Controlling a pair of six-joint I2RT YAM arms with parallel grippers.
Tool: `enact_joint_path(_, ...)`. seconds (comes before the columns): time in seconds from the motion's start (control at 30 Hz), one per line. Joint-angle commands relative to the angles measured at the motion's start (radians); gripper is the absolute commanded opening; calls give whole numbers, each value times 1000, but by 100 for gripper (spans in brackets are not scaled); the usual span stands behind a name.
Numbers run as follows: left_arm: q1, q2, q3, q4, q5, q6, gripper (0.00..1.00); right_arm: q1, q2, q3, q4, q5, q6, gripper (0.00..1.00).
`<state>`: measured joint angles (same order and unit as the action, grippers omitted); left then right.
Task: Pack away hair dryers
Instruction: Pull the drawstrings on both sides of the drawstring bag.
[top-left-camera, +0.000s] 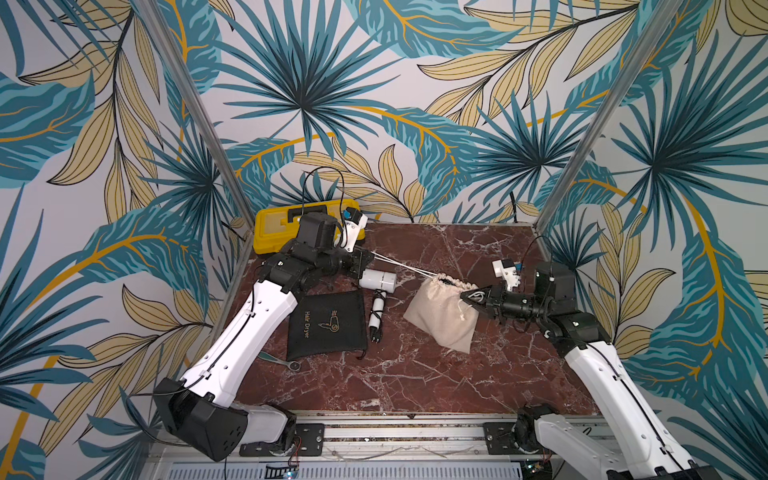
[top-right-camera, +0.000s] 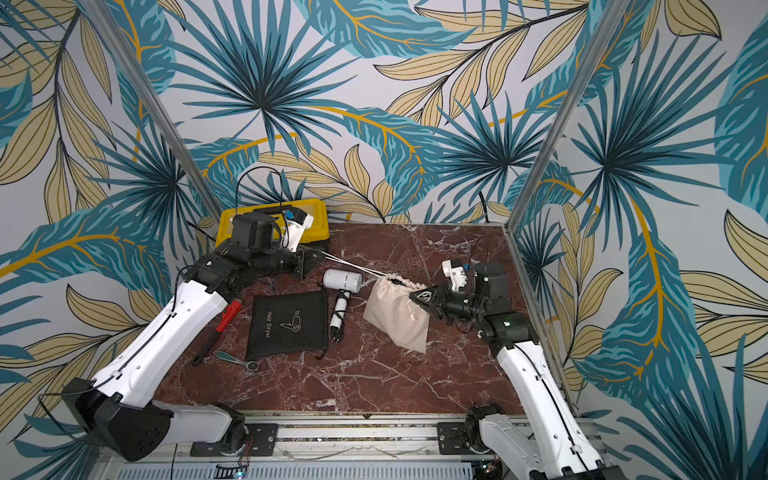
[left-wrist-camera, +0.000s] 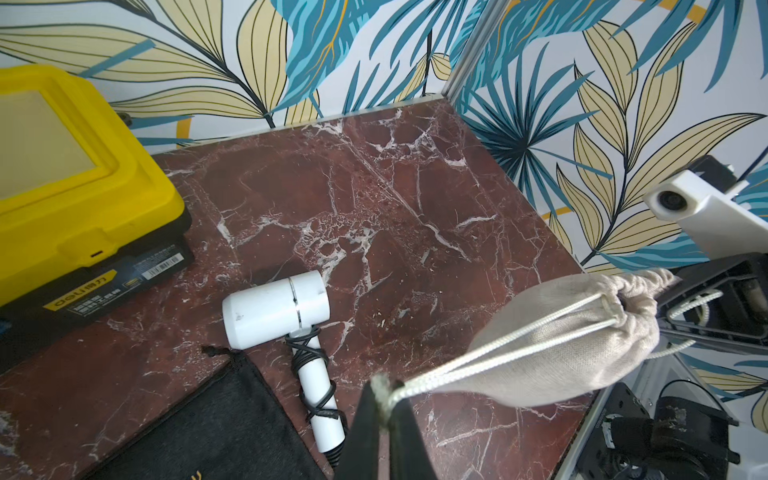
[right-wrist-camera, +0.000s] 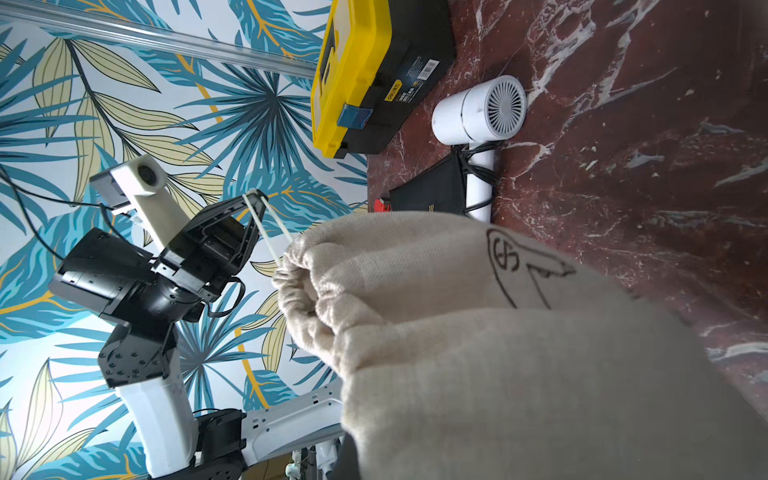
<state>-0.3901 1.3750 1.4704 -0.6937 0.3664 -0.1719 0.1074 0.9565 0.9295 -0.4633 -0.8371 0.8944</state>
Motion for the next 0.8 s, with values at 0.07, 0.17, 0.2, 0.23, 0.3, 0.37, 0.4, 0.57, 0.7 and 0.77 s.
enact_joint_path(0.07, 65, 73, 95, -32, -49, 32, 0, -35, -24, -85, -32, -38, -19, 4)
enact_joint_path(0.17, 66, 107, 118, -32, -52, 44, 0, -38, -39, -114, -34, -50, -50, 3)
enact_joint_path(0.2, 71, 116, 127, -33, -74, 61, 0, -45, -42, -114, -44, -56, -60, 3)
enact_joint_path(0.23, 86, 125, 137, -32, -93, 68, 0, -51, -43, -113, -51, -67, -71, 3)
enact_joint_path(0.3, 136, 155, 168, -36, -64, 75, 0, -62, -37, -112, -81, -88, -99, 3)
enact_joint_path(0.37, 193, 184, 203, -45, -31, 77, 0, -73, -27, -109, -134, -102, -143, 0)
enact_joint_path(0.4, 217, 201, 222, -50, -32, 86, 0, -76, -23, -111, -154, -110, -159, 0)
enact_joint_path(0.57, 331, 291, 342, -126, -19, 122, 0, -105, -52, -151, -181, -118, -189, 0)
enact_joint_path(0.7, 403, 308, 350, -129, -14, 117, 0, -189, -69, -152, -232, -145, -228, 0)
enact_joint_path(0.77, 419, 312, 349, -130, -26, 120, 0, -215, -66, -152, -241, -166, -241, 0)
